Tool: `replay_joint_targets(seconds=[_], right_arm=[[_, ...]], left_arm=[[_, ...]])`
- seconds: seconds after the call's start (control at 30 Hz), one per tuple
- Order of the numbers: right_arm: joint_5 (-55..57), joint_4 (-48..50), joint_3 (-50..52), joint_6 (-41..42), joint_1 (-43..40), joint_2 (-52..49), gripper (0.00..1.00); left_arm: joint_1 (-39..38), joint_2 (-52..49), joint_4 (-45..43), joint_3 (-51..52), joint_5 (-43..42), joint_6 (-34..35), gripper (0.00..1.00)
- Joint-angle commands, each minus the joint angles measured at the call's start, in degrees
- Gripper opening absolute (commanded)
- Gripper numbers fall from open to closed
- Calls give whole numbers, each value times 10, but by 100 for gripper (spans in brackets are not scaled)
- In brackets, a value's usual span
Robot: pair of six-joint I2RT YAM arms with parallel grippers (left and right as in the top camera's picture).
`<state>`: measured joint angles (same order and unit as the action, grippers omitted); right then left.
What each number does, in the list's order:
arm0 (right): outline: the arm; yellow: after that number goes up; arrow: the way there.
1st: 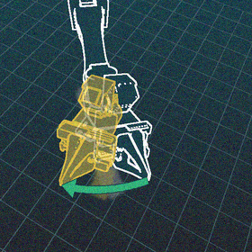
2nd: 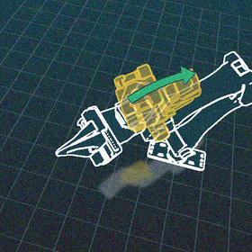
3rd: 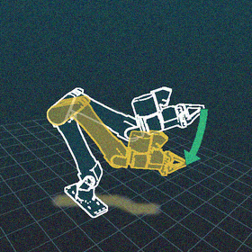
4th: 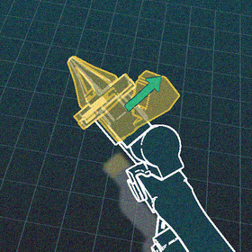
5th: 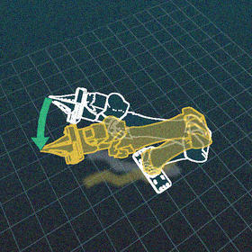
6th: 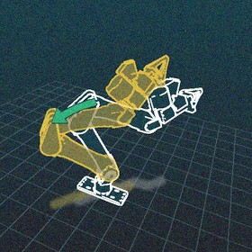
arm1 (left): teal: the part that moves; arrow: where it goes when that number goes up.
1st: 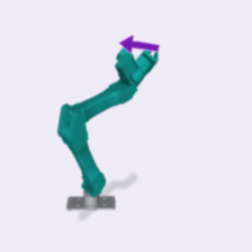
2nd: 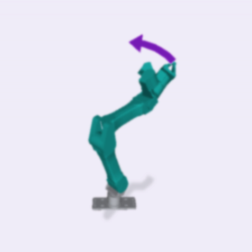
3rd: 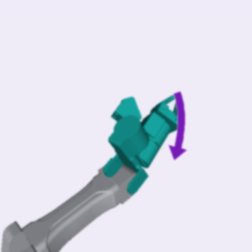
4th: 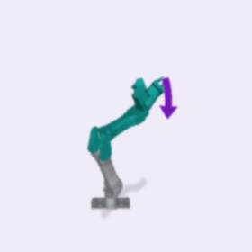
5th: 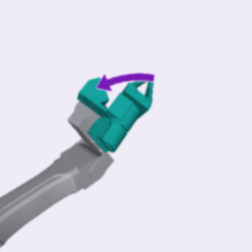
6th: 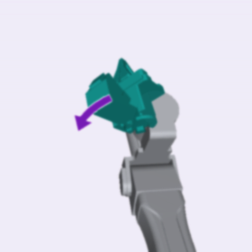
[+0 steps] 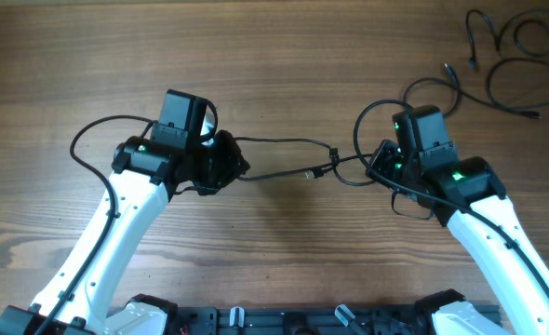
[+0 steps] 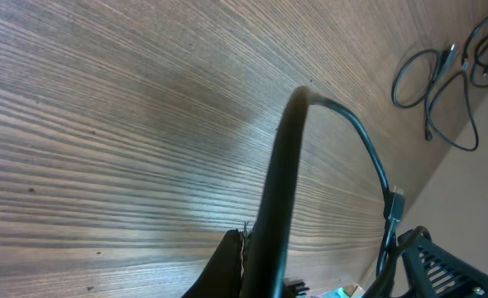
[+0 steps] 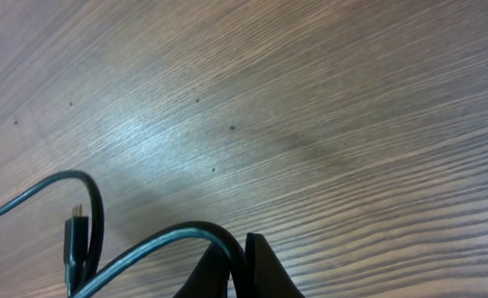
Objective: Untangle cables
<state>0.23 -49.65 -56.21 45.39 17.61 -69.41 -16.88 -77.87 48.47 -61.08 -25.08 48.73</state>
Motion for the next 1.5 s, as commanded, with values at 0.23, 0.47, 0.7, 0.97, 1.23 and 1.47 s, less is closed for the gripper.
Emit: replay_joint_targets(seconds=[0.23, 0.47, 0.7, 0.97, 1.23, 1.47], right_arm=[[98, 24, -5, 10, -17, -1, 83], [-97, 77, -5, -121, -17, -2, 100], [-271, 107, -5, -240, -17, -2, 100], [-449, 134, -5, -417, -17, -5, 100], [-457, 153, -4, -488, 0, -5, 91], [-451, 165, -4, -499, 14, -5, 76]], left_arm=[[12, -2, 13, -9, 47, -18, 4], [-13, -2, -26, -9, -36, -133, 4], [-36, -2, -32, -9, -3, -97, 4], [-35, -2, -154, -9, -66, 153, 4], [-71, -2, -207, -9, -132, 367, 4], [-108, -2, -207, -9, -115, 420, 4]])
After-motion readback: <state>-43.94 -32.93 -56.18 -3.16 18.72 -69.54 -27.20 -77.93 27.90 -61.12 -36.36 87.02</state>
